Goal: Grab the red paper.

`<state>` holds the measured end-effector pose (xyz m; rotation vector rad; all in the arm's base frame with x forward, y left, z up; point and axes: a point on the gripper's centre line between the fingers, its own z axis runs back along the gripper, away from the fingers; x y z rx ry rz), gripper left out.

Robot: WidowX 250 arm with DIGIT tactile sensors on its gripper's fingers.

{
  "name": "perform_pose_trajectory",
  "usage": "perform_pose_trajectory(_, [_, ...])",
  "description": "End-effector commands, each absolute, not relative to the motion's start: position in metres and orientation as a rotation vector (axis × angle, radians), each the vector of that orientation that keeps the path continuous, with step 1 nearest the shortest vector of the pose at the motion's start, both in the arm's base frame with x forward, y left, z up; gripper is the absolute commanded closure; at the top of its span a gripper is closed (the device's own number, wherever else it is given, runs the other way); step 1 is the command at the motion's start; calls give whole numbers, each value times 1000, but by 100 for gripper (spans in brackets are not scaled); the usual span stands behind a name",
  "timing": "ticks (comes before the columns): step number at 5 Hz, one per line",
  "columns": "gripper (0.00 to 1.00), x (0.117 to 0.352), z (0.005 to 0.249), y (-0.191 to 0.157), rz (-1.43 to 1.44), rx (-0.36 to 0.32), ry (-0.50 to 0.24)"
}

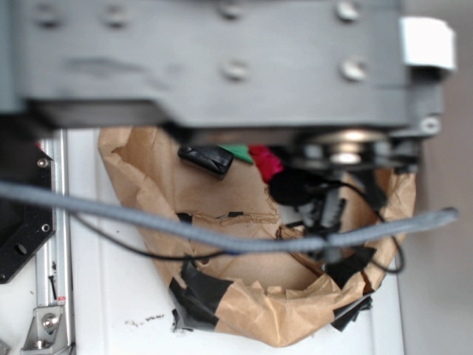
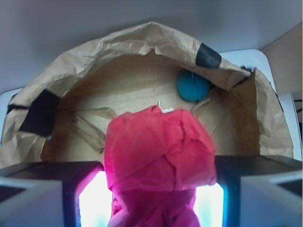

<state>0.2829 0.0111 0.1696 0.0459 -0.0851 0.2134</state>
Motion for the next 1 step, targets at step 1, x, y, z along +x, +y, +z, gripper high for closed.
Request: perform_pose_trajectory(1, [100,288,174,4,207,37,-117])
